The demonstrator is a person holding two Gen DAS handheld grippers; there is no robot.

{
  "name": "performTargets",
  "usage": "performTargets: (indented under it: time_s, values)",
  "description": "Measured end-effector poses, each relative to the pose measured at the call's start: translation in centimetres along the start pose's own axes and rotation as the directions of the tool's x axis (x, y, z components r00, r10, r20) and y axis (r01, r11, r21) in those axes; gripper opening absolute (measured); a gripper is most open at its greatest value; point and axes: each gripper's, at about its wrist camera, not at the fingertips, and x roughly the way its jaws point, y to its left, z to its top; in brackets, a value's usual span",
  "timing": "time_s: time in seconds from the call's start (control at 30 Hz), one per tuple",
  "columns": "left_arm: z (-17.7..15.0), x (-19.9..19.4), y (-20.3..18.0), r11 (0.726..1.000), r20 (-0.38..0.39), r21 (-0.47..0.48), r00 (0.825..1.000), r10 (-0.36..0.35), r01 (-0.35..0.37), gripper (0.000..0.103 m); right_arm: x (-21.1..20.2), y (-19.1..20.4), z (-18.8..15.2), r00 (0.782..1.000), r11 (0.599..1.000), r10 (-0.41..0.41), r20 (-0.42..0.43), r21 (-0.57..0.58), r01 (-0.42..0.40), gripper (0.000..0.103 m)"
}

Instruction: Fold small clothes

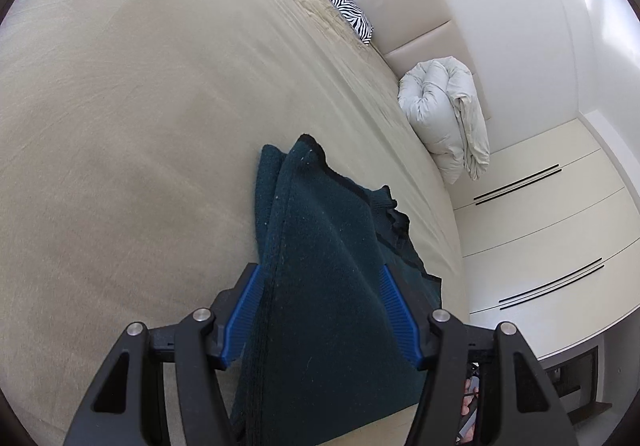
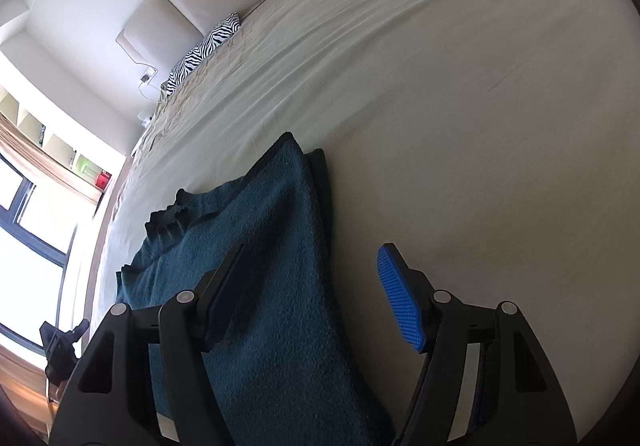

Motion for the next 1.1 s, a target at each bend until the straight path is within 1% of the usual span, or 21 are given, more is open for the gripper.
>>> performTargets:
  time_s: [0.07, 0.17, 0.23, 0.27, 0.4, 0.47, 0.5, 0.57, 0.6, 0.73, 0.77, 0.8, 0.87, 0.93, 1.0, 1.03, 1.1]
  values:
    - [-1.1, -0.5, 0.0, 1.000, -0.004, 0.026, 1.000, 0.013, -0.013, 0.063, -0.8, 0.4, -1.1, 1.000, 0.999, -0.006, 0.000, -0.033, 0.006, 0.062]
    - [-2.4, -0.9, 0.0, 0.997, -0.008, 0.060, 0.999, 0.041, -0.041, 0.063, -1.6, 0.5, -2.3, 1.000, 0.999, -0.011, -0.009, -0.049, 0.010, 0.060]
    - [-3.1, -1.0, 0.2, 0.997, -0.013, 0.063, 0.998, 0.053, -0.052, 0.062, -2.2, -0.1, -3.3, 1.000, 0.998, -0.019, -0.021, -0.060, 0.018, 0.056]
    - [-3.4, -1.0, 0.3, 0.996, -0.015, 0.066, 0.998, 0.056, -0.055, 0.059, -2.4, -0.2, -3.7, 0.999, 0.998, -0.023, -0.025, -0.063, 0.021, 0.053]
    - [-4.6, -1.0, 0.0, 0.992, -0.017, 0.099, 0.997, 0.080, -0.078, 0.050, -3.0, -0.6, -4.7, 0.999, 0.996, -0.037, -0.034, -0.079, 0.034, 0.049]
    - [-5.0, -1.0, -0.2, 0.988, -0.015, 0.124, 0.995, 0.096, -0.093, 0.043, -3.2, -0.8, -4.9, 0.998, 0.994, -0.058, -0.029, -0.094, 0.055, 0.049]
    - [-5.2, -1.0, -0.2, 0.986, -0.012, 0.133, 0.995, 0.102, -0.099, 0.041, -3.3, -0.9, -4.9, 0.997, 0.993, -0.066, -0.027, -0.096, 0.063, 0.049]
    - [-5.3, -1.1, -0.4, 0.984, -0.003, 0.144, 0.994, 0.109, -0.107, 0.036, -3.5, -1.3, -4.9, 0.998, 0.994, -0.062, -0.027, -0.090, 0.060, 0.049]
    - [-5.4, -1.1, -0.4, 0.983, -0.002, 0.149, 0.994, 0.110, -0.109, 0.034, -3.6, -1.4, -4.9, 0.998, 0.994, -0.061, -0.027, -0.090, 0.059, 0.049]
    - [-5.5, -0.8, -0.7, 0.976, -0.008, 0.180, 0.991, 0.130, -0.126, 0.019, -3.5, -1.4, -5.1, 0.997, 0.992, -0.067, -0.039, -0.109, 0.062, 0.049]
    - [-5.5, -0.7, -0.6, 0.975, -0.009, 0.181, 0.991, 0.135, -0.131, 0.016, -3.4, -1.4, -5.1, 0.997, 0.991, -0.068, -0.042, -0.115, 0.063, 0.046]
    - [-5.5, -0.7, -0.7, 0.974, -0.008, 0.181, 0.990, 0.139, -0.135, 0.014, -3.3, -1.3, -5.2, 0.997, 0.991, -0.068, -0.048, -0.123, 0.062, 0.039]
    - [-5.6, -0.6, -0.7, 0.972, -0.006, 0.188, 0.989, 0.148, -0.144, 0.010, -3.1, -1.1, -5.4, 0.995, 0.987, -0.081, -0.061, -0.144, 0.071, 0.032]
    - [-5.7, -0.7, -0.8, 0.967, -0.003, 0.203, 0.988, 0.158, -0.154, 0.009, -3.0, -0.8, -5.6, 0.993, 0.981, -0.104, -0.056, -0.169, 0.093, 0.029]
    - [-5.9, -0.8, -1.1, 0.960, 0.005, 0.222, 0.985, 0.171, -0.168, 0.009, -3.1, -0.5, -5.8, 0.992, 0.977, -0.117, -0.053, -0.186, 0.105, 0.019]
    - [-6.0, -0.9, -1.1, 0.959, 0.007, 0.227, 0.985, 0.174, -0.171, 0.009, -3.3, -0.4, -5.9, 0.991, 0.975, -0.123, -0.046, -0.192, 0.112, 0.019]
    - [-6.0, -0.9, -1.2, 0.956, 0.009, 0.235, 0.984, 0.178, -0.176, 0.008, -3.7, -0.2, -6.0, 0.991, 0.971, -0.131, -0.040, -0.205, 0.120, 0.009]
